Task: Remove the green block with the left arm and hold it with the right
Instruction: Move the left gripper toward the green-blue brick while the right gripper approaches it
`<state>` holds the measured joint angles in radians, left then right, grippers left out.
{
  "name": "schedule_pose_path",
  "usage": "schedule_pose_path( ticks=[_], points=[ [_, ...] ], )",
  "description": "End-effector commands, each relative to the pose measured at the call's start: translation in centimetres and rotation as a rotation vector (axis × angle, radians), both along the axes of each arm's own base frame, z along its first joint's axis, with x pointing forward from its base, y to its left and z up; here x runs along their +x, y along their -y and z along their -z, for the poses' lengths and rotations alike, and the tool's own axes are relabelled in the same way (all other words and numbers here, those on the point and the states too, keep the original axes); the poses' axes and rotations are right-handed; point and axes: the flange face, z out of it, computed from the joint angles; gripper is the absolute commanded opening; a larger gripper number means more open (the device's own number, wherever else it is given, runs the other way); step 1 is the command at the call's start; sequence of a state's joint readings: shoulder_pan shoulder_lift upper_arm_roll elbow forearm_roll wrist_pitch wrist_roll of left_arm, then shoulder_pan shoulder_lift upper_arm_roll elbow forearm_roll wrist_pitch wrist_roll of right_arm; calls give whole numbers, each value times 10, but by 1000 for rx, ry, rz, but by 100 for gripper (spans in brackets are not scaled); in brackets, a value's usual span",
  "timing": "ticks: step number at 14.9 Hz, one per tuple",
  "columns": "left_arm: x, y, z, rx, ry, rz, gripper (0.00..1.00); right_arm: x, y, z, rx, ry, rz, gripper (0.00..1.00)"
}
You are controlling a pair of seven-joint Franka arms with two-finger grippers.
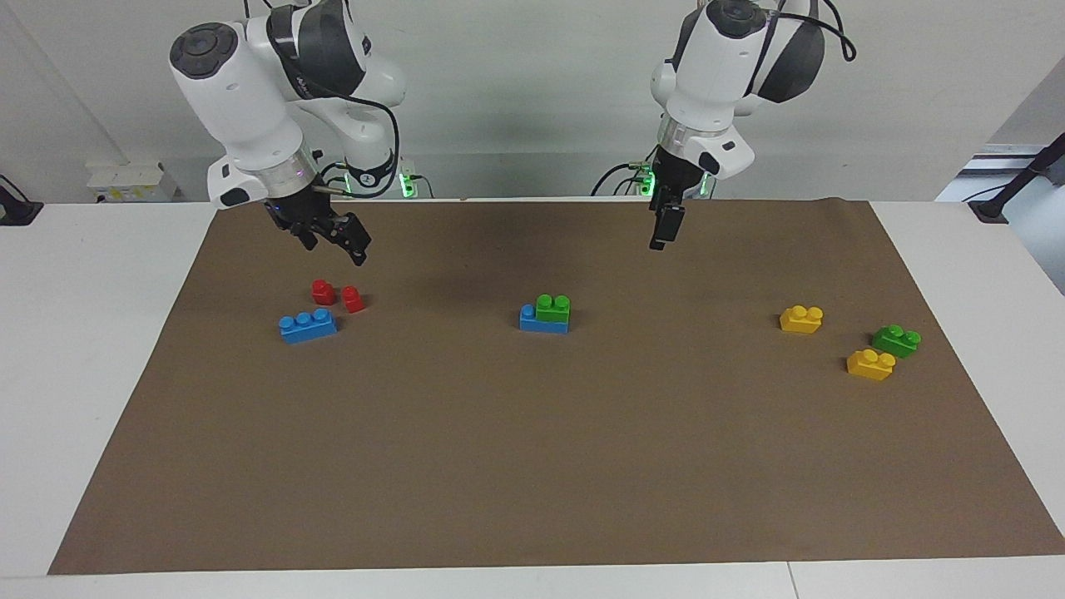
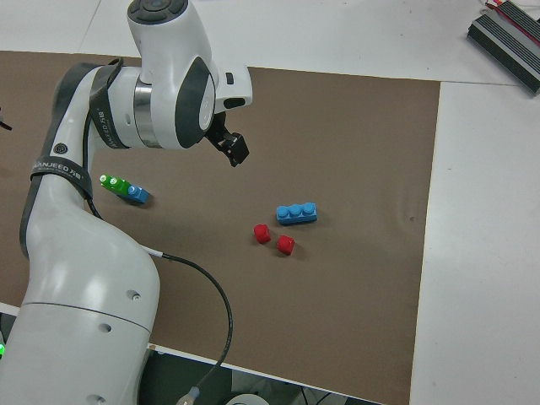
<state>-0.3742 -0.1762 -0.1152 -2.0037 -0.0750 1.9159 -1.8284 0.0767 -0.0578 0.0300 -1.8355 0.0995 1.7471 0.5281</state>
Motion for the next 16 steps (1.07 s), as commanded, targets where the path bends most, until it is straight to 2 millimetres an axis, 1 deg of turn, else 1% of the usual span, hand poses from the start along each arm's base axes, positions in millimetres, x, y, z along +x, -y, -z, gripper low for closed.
schedule_pose_path(
  ticks=[1,3,5,6,9,10,11,12,14,15,16],
  points=[
    [1,21,26,-23,-13,-65,100,-6,1,-2,17,13,23,100],
    [5,41,48,-26,-29,-110,100,-6,0,-2,17,13,23,100],
    [10,52,62,-35,-26,-151,100,-6,-3,-1,16,12,28,100],
    [9,58,66,-40,-26,-166,100,-5,-6,-2,18,14,48,100],
    [8,78,87,-42,-34,-173,100,-3,-15,0,101,-7,207,100],
    [8,82,89,-49,-29,-181,100,-2,-22,4,118,-17,259,100],
    [11,83,94,-49,-30,-192,100,-3,-35,9,122,-19,275,100],
    [12,84,96,-51,-29,-206,100,-2,-37,13,123,-13,291,100],
    [8,92,102,-47,-36,-196,100,2,-39,19,128,4,320,100],
    [7,95,109,-41,-47,-196,100,4,-49,24,130,4,316,100],
    [6,99,111,-44,-46,-212,100,4,-54,25,141,4,324,100]
  ],
)
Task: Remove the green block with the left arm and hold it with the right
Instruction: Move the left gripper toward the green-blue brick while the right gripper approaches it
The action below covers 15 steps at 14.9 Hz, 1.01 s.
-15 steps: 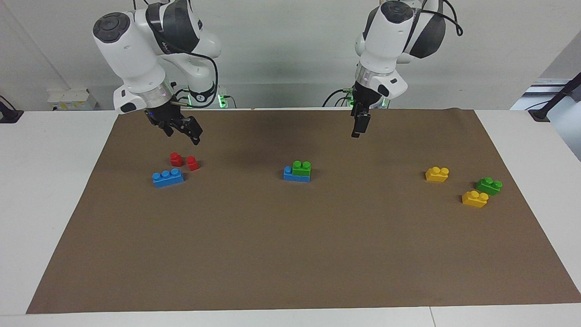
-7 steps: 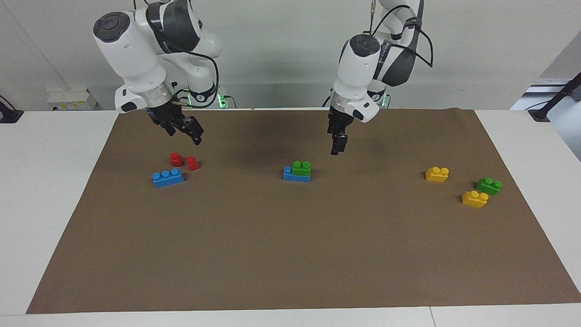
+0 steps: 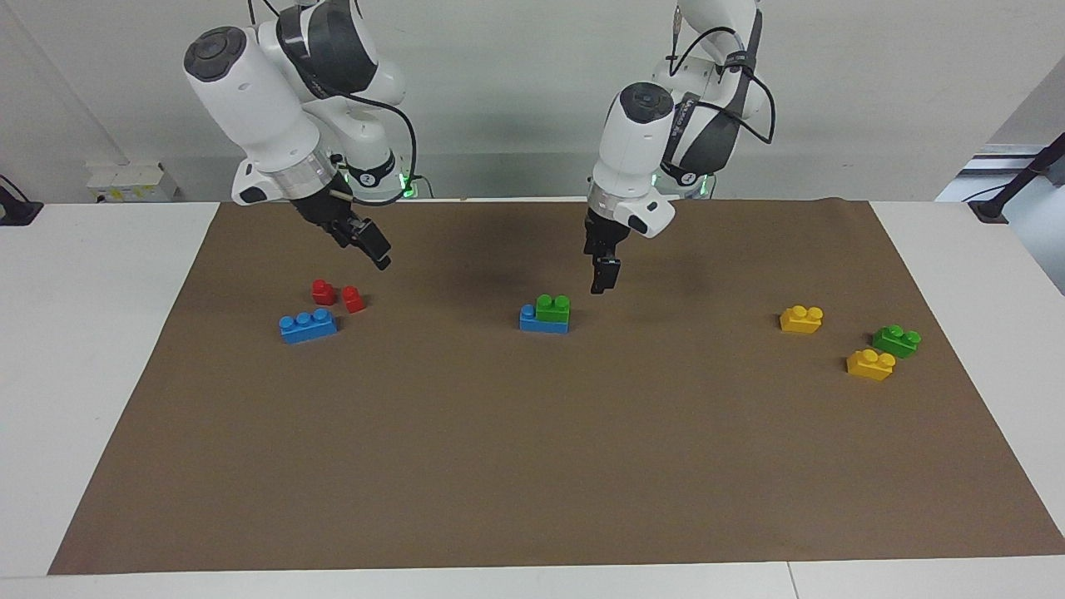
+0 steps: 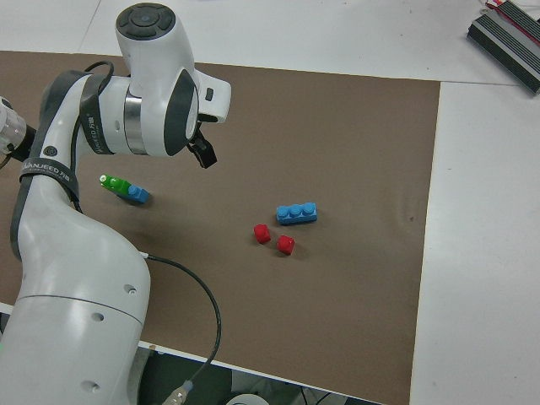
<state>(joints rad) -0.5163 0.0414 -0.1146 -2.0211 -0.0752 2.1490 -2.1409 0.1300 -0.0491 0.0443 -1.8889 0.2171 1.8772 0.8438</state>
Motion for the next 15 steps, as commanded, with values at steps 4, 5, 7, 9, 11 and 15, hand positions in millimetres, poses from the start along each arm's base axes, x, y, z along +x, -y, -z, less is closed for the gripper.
schedule_pose_path(
  ticks=[4,5,7,9,11,15],
  points=[
    [5,14,19,-19,-4,-62,100,-1,-46,18,43,2,120,100],
    [5,15,19,-23,-1,-71,100,-3,-53,22,44,2,140,100],
    [8,16,22,-25,2,-78,100,-6,-62,29,74,-15,199,100],
    [9,17,24,-31,9,-80,100,-7,-67,35,111,-39,285,100],
    [10,18,30,-27,2,-84,100,-9,-74,41,129,-59,349,100],
    [8,27,38,-28,3,-88,100,-6,-78,60,185,-133,503,100]
  ],
)
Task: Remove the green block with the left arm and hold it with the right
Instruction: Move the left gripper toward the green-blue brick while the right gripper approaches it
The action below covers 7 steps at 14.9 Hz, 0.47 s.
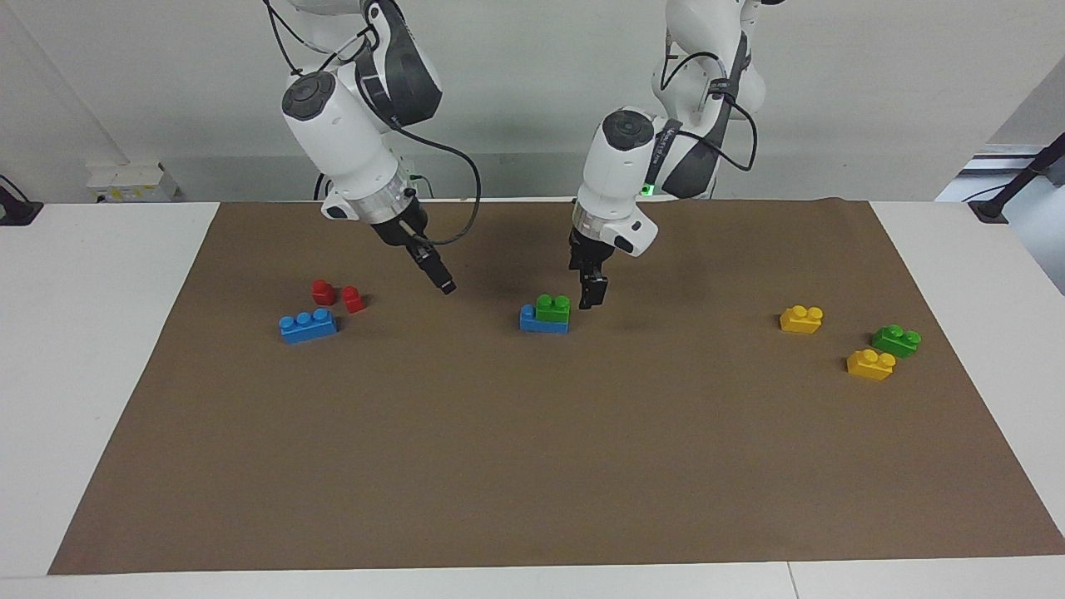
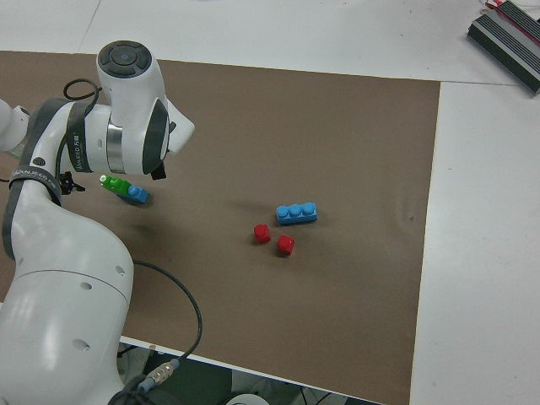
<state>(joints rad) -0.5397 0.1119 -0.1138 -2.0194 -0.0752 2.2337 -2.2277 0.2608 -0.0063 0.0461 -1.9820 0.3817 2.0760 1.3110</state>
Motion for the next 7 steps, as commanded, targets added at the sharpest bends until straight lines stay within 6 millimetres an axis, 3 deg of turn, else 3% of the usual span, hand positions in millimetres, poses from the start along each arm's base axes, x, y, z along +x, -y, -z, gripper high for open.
schedule_pose_path(
  ticks=[1,4,5,7],
  points=[
    [3,10,8,-11,3,-16,100,0,-1,16,41,-25,93,100],
    [4,12,8,-17,10,-19,100,-4,-6,32,75,-29,144,100],
    [6,14,19,-7,-2,-23,100,-5,-9,38,76,-31,148,100],
    [2,28,25,-2,-7,-10,100,-9,-18,44,72,-36,153,100]
  ],
)
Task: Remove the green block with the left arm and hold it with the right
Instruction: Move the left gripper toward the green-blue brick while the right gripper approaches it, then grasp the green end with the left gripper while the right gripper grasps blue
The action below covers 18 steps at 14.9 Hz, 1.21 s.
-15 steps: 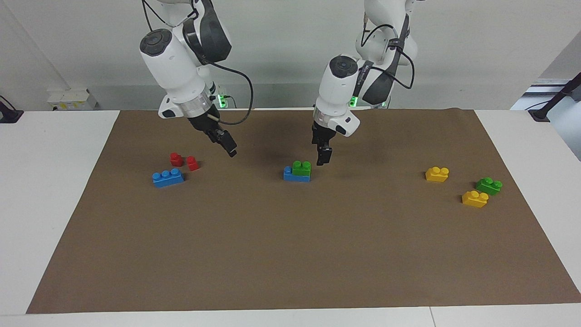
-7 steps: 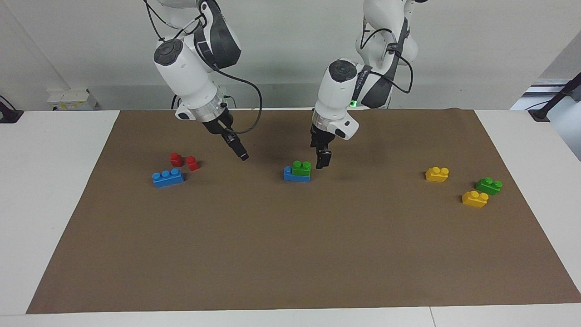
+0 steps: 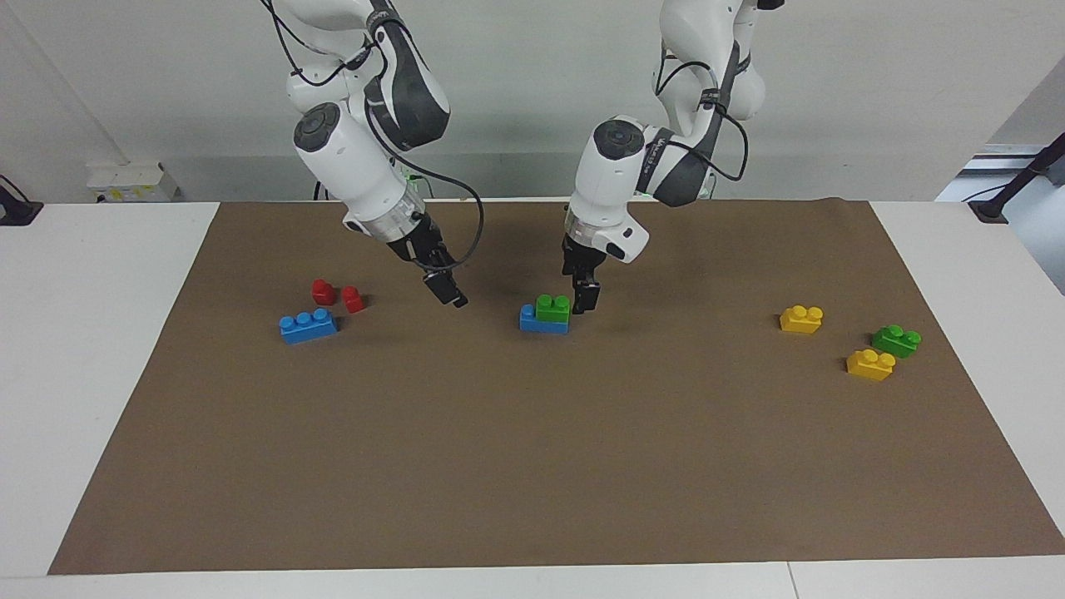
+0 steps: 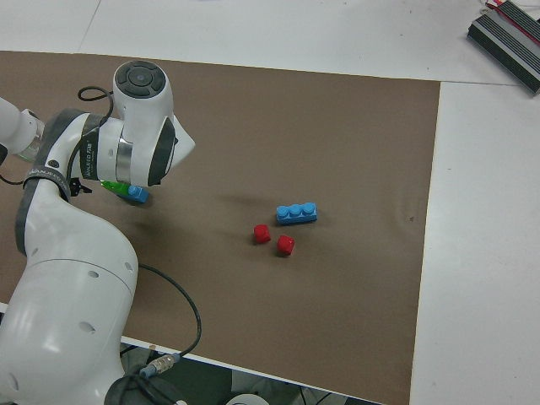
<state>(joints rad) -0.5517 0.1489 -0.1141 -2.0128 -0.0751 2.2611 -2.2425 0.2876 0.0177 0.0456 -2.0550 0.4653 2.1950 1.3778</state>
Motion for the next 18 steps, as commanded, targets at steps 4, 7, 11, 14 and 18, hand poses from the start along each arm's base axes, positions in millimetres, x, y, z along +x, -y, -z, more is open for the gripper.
schedule_pose_path(
  ticks=[4,7,11,14,18],
  points=[
    [-1,30,24,11,-18,7,100,-6,-14,19,14,-25,68,100],
    [-2,29,27,21,-18,8,100,-4,-20,30,46,-71,143,100],
    [-2,29,34,42,-20,15,100,-2,-21,43,65,-115,202,100],
    [-4,28,40,61,-24,16,100,-6,-25,54,90,-130,230,100],
    [-7,31,40,65,-23,18,100,-15,-43,71,96,-142,228,100]
  ],
)
